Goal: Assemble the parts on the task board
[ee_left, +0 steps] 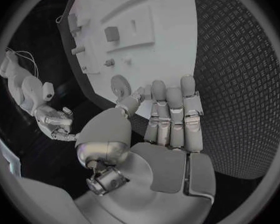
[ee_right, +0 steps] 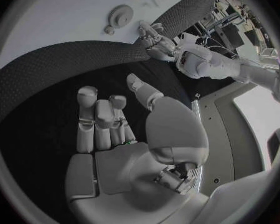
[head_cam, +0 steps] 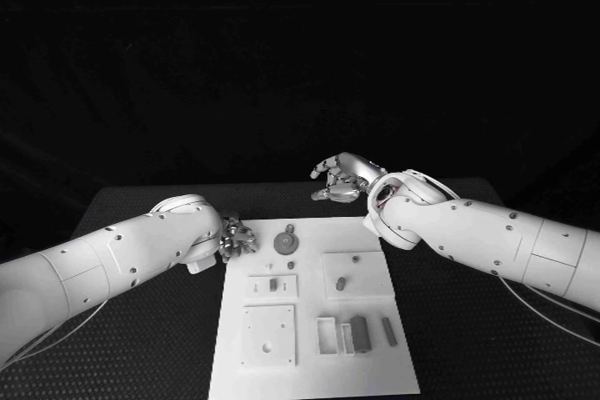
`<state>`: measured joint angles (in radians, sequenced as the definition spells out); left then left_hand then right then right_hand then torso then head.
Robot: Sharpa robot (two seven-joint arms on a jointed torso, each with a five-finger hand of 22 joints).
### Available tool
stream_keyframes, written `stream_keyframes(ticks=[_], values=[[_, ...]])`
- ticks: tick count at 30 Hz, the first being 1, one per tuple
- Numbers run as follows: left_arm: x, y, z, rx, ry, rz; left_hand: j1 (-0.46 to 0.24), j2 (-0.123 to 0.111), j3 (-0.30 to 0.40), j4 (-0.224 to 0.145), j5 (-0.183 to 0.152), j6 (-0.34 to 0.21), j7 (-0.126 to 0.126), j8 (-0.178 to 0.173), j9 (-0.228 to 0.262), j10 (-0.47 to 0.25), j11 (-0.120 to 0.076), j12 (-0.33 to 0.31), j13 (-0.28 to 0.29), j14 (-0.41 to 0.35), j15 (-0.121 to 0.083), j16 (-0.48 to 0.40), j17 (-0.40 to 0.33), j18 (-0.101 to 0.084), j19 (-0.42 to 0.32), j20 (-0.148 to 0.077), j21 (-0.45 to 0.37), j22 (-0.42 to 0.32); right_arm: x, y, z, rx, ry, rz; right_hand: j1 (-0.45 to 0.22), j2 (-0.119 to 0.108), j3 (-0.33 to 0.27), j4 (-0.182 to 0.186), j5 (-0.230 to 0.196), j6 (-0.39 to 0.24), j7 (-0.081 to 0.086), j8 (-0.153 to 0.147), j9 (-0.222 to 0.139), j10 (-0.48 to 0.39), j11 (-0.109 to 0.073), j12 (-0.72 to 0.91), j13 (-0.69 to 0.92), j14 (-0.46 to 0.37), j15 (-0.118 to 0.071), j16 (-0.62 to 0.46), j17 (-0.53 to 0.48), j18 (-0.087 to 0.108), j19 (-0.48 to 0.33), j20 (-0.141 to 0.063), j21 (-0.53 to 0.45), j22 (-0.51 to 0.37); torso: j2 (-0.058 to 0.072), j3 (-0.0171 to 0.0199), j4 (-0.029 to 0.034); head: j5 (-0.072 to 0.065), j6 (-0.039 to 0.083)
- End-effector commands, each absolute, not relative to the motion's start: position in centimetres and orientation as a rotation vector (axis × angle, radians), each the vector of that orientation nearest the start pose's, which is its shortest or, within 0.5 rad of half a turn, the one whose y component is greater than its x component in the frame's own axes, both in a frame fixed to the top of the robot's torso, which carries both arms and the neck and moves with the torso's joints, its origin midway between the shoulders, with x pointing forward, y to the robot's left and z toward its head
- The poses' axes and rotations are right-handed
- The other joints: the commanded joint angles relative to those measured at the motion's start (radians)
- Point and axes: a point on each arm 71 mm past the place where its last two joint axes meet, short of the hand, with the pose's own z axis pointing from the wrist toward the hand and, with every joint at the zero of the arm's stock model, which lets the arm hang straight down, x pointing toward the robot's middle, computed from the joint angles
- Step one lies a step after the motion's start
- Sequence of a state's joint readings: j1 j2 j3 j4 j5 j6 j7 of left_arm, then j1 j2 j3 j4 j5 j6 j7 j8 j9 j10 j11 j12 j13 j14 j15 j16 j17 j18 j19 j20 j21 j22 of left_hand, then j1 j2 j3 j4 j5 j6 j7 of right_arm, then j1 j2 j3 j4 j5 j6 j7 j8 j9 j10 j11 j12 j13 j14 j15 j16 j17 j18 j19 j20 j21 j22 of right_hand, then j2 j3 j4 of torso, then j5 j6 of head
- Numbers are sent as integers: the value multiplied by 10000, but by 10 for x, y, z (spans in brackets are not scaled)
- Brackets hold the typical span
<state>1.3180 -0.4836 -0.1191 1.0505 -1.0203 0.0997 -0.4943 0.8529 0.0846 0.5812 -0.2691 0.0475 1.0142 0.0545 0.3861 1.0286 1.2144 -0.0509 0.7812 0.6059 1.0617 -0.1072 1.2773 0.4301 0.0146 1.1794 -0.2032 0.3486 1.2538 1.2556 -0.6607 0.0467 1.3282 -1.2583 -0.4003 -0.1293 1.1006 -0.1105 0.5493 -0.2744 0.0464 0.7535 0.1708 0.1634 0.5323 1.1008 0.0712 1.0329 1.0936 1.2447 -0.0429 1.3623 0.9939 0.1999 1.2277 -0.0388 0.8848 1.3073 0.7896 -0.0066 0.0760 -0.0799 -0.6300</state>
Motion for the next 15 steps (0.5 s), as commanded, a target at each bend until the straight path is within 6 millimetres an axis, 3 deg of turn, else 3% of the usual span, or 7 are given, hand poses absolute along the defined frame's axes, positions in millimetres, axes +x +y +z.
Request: stream_keyframes(ticks=[1,6,15], values=[[558,167,-207,-2709,22112,-3708,316,223,46,-78,48,94,4,33,132,115,0,50,-16,99,-5,32,-19,-56,112,0,14,13,541,-172,-134,1102,15346,7253,-44,24,-47,5,36,-36,130,44,-17,-69,-32,69,-17,-52,4,-5,-13,619,-1,-58,-69,181,-5,-4,17,-16,-33],[542,167,-206,-2659,21872,-4071,334,201,67,-105,48,164,-23,34,153,192,-26,44,-41,175,-24,30,-41,-50,178,-15,12,22,542,-174,-135,1131,15374,7197,-44,26,-45,5,36,-37,130,44,-18,-70,-32,71,-20,-52,4,-5,-14,619,-1,-58,-69,181,-9,-10,44,-20,-58],[525,175,-205,-2937,21497,-4423,378,139,109,-132,52,265,-63,29,178,305,-66,36,-74,288,-55,29,-70,-42,283,-43,9,35,542,-176,-136,1159,15395,7146,-43,27,-44,4,36,-39,131,44,-20,-72,-31,74,-24,-53,4,-5,-15,619,-2,-58,-71,181,-9,-28,24,1,-72]])
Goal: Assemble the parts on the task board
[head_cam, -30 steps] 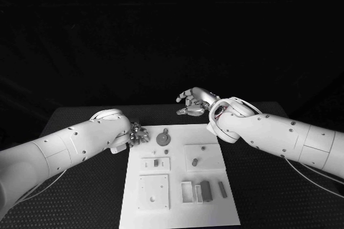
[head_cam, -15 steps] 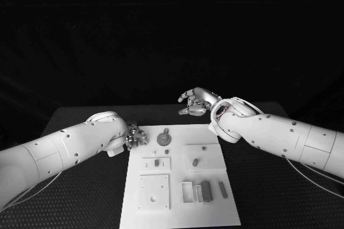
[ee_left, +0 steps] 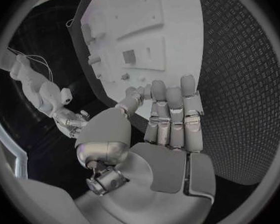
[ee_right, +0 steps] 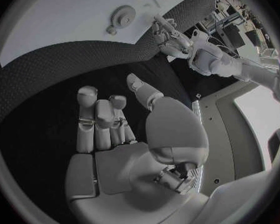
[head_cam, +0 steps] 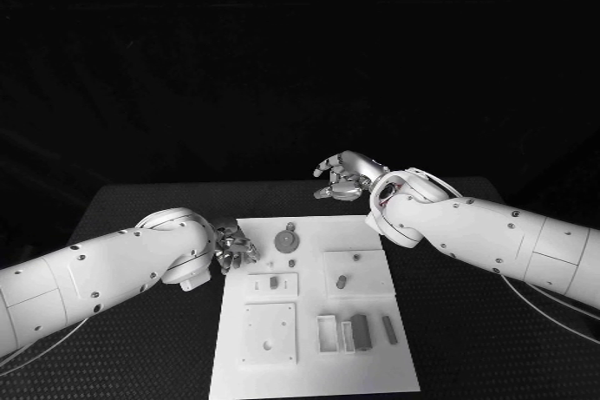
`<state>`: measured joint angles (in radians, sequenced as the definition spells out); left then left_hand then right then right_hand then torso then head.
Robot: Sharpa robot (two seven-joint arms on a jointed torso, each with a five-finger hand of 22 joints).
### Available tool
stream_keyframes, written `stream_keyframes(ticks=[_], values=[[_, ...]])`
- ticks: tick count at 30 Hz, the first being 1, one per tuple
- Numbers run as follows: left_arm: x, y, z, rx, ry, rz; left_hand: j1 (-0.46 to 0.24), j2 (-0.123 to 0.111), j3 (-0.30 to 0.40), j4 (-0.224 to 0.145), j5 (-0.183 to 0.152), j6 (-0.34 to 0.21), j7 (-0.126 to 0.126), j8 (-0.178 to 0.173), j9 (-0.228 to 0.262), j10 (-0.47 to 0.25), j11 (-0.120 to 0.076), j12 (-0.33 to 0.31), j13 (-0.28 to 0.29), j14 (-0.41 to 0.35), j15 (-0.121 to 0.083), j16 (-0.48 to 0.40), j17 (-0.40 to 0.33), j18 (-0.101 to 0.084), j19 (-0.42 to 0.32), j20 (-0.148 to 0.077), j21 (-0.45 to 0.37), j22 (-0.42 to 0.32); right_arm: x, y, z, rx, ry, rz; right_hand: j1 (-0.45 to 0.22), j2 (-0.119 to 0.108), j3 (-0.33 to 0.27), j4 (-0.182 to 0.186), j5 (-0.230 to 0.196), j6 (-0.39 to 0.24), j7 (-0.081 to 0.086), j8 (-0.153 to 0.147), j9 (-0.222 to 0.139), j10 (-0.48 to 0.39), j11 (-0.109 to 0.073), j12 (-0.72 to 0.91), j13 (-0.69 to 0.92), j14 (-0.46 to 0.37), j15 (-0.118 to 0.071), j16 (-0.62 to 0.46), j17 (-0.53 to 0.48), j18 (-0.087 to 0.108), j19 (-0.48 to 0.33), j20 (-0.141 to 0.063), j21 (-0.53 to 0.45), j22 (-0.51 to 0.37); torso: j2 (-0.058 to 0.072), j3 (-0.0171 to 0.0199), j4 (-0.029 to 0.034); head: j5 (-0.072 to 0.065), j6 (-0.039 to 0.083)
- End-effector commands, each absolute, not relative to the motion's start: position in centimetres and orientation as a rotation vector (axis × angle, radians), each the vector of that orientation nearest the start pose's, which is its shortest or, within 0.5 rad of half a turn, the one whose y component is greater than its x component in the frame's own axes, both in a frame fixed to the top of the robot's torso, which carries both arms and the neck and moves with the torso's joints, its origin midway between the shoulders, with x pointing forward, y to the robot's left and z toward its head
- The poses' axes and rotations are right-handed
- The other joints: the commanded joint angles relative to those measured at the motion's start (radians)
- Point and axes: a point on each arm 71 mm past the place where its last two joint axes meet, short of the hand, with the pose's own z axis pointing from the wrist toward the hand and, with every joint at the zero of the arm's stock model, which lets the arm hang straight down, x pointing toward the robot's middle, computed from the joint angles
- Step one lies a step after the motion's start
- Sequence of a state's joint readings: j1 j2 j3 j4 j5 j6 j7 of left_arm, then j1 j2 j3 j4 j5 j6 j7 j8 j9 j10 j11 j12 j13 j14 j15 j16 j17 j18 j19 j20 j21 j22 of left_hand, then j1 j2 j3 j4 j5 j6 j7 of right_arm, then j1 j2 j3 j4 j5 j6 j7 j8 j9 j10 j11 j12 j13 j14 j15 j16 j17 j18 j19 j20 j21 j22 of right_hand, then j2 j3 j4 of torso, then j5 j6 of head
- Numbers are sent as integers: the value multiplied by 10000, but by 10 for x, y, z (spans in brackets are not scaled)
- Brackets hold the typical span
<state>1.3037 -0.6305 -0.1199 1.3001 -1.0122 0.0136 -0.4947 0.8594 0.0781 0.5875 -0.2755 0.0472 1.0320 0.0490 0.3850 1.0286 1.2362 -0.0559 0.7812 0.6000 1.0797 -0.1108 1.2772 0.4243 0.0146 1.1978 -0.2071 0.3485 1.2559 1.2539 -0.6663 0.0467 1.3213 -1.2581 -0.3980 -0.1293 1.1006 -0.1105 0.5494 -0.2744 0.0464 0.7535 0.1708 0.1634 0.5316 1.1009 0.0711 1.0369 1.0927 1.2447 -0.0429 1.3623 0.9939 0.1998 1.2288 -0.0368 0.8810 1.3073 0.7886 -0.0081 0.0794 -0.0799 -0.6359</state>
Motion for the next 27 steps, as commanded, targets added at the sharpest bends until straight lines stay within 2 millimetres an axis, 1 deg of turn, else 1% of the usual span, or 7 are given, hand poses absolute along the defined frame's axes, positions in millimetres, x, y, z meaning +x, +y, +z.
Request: stream_keyframes(ticks=[1,8,9,15,18,20,27], values=[[523,175,-205,-2930,21504,-4455,317,197,50,-70,55,100,-13,40,182,101,-20,37,-18,121,-23,31,-15,-42,113,-7,9,16,542,-176,-136,1159,15400,7146,-43,27,-44,4,36,-39,131,44,-13,-73,-31,35,-15,-54,4,-5,-15,620,-14,-78,-33,181,5,-12,-14,12,-13],[509,174,-206,-2735,21743,-4502,333,172,61,-77,57,147,-32,34,192,160,-40,44,-27,177,-39,39,-24,-38,168,-22,10,27,542,-177,-137,1173,15435,7125,-43,28,-43,5,36,-40,131,44,-15,-75,-30,37,-18,-54,5,-6,-15,620,-14,-77,-34,181,14,-1,-34,40,-38],[507,175,-208,-2684,21806,-4465,334,168,62,-78,58,155,-35,35,194,168,-43,46,-27,184,-42,41,-25,-38,175,-24,11,28,542,-178,-137,1175,15439,7120,-43,28,-43,5,36,-40,131,44,-15,-75,-30,37,-18,-54,5,-6,-16,620,-15,-77,-34,181,13,-6,-30,38,-44],[498,178,-217,-2323,21956,-4107,317,122,54,-65,64,198,-48,42,207,194,-53,54,-29,212,-51,52,-26,-43,201,-29,7,36,542,-178,-138,1176,15460,7115,-55,35,-45,15,36,-41,132,44,-17,-77,-29,40,-23,-55,6,-6,-17,620,-14,-75,-35,181,-1,12,-1,77,-84],[493,179,-222,-2218,22156,-3999,312,111,55,-56,64,217,-55,48,214,206,-60,60,-28,222,-54,59,-25,-43,212,-33,5,39,543,-179,-138,1187,15477,7090,-60,37,-45,19,36,-42,132,44,-18,-78,-29,42,-25,-56,6,-6,-17,620,-15,-74,-36,181,-6,20,-21,139,-81],[490,179,-224,-2175,22235,-3973,311,106,56,-54,64,222,-56,49,216,209,-62,62,-28,225,-55,61,-25,-43,215,-34,5,40,543,-179,-138,1216,15488,7067,-63,37,-46,21,36,-42,133,44,-19,-78,-28,42,-26,-57,6,-7,-17,620,-15,-74,-36,181,-16,21,-13,121,-109],[485,178,-229,-2078,22394,-3926,308,102,58,-48,63,234,-62,52,222,217,-67,67,-27,232,-57,67,-24,-43,224,-38,4,44,544,-180,-139,1227,15506,7055,-68,39,-46,25,36,-43,133,44,-20,-80,-28,44,-29,-58,7,-7,-18,620,-17,-73,-38,181,-3,19,-22,147,-69]])
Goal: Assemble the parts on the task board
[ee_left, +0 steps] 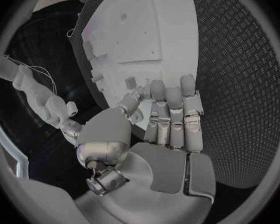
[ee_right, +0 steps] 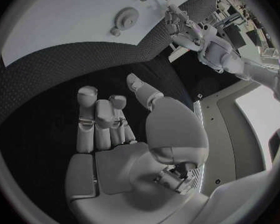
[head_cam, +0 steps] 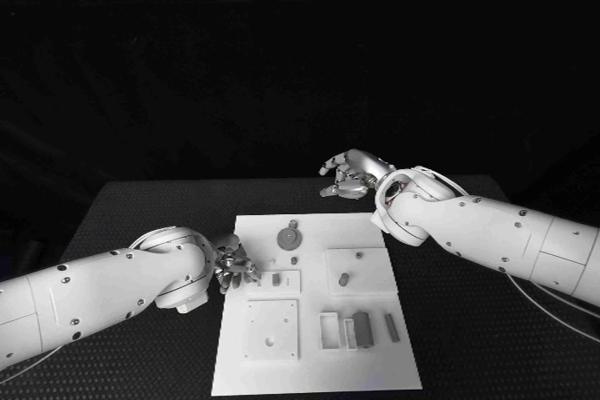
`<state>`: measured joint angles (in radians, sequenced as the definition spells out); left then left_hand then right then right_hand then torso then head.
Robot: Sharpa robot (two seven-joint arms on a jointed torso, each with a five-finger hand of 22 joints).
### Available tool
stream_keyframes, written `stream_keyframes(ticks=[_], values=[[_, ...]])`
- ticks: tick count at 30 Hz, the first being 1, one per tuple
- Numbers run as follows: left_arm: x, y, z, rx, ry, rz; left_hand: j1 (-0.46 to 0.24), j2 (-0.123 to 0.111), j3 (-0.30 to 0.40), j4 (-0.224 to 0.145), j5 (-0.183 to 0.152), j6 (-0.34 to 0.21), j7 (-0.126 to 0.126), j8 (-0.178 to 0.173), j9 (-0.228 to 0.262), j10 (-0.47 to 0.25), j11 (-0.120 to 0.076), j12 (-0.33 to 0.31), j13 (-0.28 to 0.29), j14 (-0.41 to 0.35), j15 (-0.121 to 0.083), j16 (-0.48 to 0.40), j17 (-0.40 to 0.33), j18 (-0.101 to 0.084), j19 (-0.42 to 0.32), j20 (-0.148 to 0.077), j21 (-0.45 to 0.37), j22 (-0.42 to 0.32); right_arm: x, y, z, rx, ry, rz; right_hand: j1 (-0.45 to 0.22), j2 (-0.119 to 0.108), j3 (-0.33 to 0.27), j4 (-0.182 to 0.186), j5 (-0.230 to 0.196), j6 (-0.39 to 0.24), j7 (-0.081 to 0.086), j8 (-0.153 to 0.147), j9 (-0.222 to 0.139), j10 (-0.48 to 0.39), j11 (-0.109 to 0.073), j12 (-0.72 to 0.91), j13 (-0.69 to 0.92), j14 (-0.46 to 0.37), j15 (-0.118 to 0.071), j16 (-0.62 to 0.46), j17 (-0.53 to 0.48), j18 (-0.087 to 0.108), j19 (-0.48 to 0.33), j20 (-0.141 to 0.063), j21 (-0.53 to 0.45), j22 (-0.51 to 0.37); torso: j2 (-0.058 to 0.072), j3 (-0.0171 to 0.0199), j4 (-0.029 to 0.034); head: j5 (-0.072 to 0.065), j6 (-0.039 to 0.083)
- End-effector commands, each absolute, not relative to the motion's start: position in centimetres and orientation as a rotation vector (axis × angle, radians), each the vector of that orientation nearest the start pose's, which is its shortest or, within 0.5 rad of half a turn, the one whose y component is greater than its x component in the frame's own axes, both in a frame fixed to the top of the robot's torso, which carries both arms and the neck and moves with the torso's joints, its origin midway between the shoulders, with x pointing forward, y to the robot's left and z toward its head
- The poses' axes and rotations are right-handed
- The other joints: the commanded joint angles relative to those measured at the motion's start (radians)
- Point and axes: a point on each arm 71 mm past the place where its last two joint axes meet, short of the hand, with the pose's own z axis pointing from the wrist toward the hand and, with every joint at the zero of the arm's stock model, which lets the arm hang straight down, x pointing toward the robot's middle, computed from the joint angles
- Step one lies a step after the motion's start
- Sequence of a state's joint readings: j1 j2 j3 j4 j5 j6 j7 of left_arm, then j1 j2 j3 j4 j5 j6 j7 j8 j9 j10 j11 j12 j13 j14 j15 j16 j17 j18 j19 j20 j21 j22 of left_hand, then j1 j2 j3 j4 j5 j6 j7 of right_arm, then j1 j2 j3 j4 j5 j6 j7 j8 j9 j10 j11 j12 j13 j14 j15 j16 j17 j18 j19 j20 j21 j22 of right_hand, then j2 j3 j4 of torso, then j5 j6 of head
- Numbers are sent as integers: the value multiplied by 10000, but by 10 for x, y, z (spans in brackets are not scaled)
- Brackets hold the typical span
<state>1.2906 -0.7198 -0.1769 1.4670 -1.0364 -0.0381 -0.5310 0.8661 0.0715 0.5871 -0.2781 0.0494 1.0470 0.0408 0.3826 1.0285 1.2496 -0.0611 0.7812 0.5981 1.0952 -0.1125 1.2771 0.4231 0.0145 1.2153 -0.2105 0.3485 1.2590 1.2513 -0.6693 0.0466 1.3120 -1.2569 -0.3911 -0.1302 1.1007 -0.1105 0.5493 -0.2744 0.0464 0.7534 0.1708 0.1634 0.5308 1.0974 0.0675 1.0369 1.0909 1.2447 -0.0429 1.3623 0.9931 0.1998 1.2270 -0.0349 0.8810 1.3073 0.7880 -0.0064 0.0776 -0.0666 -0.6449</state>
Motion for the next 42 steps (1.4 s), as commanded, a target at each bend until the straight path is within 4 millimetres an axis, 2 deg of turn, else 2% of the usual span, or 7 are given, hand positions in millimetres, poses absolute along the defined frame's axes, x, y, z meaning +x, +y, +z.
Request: stream_keyframes(ticks=[1,22,33,42], values=[[484,177,-229,-2044,22402,-3920,242,168,63,-22,41,84,20,75,223,84,-15,68,-8,77,-41,69,-12,-43,50,-5,4,13,544,-180,-139,1226,15510,7055,-68,39,-46,25,36,-43,132,45,-12,-45,8,45,-12,-58,7,-7,-10,620,1,-92,-38,181,8,3,-6,17,27],[485,171,-237,-1681,22232,-3522,241,163,69,-18,40,94,14,73,232,93,-22,75,-7,87,-47,79,-11,-44,65,-11,2,22,543,-180,-139,1225,15534,7057,-71,44,-43,27,36,-45,133,46,-17,-49,9,53,-22,-60,8,-7,-12,620,0,-92,-40,182,15,-8,-6,0,24],[483,169,-239,-1454,22558,-3389,191,246,58,8,9,73,22,53,246,91,-17,77,-9,86,-52,84,-14,-51,75,-15,-13,34,543,-180,-140,1230,15550,7045,-70,43,-43,26,36,-46,133,46,-20,-50,9,57,-26,-60,8,-6,-13,620,0,-92,-40,183,15,3,-11,-17,-1],[482,170,-242,-1247,22912,-3153,84,207,-19,6,-13,53,39,43,274,71,1,77,-6,60,-44,95,-11,-64,64,-9,-32,52,543,-181,-140,1235,15568,7034,-72,44,-43,27,36,-46,133,47,-21,-51,9,60,-29,-60,8,-6,-13,620,-1,-91,-41,183,14,4,-7,-13,-6]])
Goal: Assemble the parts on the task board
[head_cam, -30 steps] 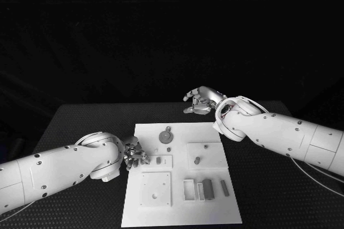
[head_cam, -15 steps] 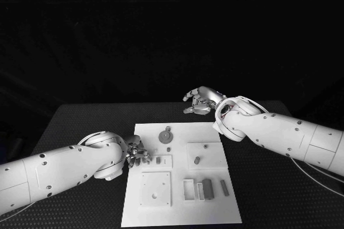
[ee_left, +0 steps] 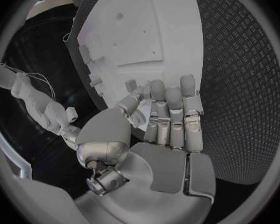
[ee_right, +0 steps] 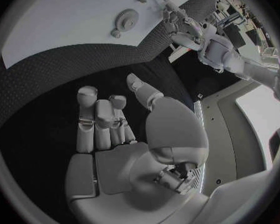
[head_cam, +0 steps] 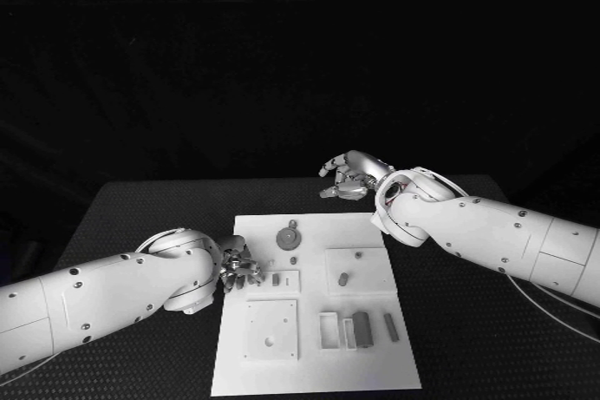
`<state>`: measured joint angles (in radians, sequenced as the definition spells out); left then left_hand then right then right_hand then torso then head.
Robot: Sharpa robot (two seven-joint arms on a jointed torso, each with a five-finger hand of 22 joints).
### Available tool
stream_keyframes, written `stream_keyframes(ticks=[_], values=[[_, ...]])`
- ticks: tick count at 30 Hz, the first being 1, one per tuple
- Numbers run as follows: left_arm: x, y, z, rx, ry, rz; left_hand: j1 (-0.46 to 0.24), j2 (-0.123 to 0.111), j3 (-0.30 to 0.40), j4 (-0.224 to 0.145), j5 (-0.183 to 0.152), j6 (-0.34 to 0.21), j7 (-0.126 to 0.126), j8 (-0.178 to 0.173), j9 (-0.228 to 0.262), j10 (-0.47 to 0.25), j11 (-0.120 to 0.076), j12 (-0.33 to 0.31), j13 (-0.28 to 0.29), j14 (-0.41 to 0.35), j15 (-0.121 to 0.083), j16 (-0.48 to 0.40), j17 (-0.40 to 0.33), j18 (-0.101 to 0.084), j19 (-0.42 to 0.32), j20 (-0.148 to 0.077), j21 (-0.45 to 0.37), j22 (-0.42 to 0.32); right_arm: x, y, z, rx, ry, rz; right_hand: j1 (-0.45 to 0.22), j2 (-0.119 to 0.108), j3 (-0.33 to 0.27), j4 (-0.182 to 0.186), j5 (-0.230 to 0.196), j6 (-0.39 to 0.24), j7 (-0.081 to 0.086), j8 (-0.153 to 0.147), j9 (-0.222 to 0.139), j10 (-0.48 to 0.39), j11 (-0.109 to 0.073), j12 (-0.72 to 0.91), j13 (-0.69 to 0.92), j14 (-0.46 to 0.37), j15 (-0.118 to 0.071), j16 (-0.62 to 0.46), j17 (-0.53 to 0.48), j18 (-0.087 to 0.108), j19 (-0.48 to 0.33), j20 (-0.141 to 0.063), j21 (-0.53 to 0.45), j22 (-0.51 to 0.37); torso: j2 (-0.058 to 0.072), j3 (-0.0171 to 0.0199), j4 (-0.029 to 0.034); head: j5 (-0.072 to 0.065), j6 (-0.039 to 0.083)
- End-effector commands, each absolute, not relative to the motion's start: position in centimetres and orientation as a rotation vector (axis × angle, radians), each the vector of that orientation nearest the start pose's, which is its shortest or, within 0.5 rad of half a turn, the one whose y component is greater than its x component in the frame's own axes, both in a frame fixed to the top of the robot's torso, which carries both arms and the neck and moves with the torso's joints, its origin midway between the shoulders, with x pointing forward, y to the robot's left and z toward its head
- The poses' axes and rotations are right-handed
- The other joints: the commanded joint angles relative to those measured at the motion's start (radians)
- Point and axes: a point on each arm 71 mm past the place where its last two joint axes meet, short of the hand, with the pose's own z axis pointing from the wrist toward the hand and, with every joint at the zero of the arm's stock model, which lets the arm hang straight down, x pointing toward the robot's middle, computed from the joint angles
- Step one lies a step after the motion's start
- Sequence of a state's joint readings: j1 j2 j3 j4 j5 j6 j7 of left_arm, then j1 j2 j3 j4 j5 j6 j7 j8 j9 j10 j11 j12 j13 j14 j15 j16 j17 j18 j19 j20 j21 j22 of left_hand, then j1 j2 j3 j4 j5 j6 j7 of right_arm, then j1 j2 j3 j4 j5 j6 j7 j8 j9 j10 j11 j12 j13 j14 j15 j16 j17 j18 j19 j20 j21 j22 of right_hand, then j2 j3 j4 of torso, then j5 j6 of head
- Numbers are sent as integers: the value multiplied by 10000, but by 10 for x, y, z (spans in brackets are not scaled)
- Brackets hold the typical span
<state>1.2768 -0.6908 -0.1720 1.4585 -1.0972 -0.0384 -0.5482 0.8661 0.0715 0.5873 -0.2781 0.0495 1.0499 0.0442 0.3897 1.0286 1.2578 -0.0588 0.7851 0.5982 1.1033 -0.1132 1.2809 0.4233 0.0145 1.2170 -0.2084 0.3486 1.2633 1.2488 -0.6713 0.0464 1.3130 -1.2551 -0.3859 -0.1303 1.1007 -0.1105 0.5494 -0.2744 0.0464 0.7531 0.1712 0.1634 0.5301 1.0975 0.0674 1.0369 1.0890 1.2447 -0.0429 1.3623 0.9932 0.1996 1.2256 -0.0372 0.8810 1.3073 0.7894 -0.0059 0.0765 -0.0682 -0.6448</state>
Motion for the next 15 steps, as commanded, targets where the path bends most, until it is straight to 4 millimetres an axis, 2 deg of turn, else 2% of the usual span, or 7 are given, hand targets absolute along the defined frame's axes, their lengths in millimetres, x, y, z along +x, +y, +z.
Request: stream_keyframes(ticks=[1,15], values=[[482,170,-242,-1230,22937,-3139,82,204,-23,5,-14,24,5,-27,273,-12,-22,38,-8,-22,-37,57,-12,-63,47,-30,-35,10,543,-181,-141,1236,15571,7034,-72,44,-43,27,36,-43,130,47,-14,-52,10,61,-11,-60,8,-5,-15,622,14,-69,-41,183,0,-1,3,7,3],[482,169,-244,-1257,22925,-3159,78,194,-29,-9,-14,26,3,-26,285,-11,-24,44,-3,-26,-37,68,-7,-59,49,-36,-37,19,543,-181,-142,1239,15594,7033,-76,45,-43,29,36,-45,131,48,-18,-54,10,66,-17,-61,8,-5,-16,622,14,-68,-42,184,0,-3,4,-11,-7]])
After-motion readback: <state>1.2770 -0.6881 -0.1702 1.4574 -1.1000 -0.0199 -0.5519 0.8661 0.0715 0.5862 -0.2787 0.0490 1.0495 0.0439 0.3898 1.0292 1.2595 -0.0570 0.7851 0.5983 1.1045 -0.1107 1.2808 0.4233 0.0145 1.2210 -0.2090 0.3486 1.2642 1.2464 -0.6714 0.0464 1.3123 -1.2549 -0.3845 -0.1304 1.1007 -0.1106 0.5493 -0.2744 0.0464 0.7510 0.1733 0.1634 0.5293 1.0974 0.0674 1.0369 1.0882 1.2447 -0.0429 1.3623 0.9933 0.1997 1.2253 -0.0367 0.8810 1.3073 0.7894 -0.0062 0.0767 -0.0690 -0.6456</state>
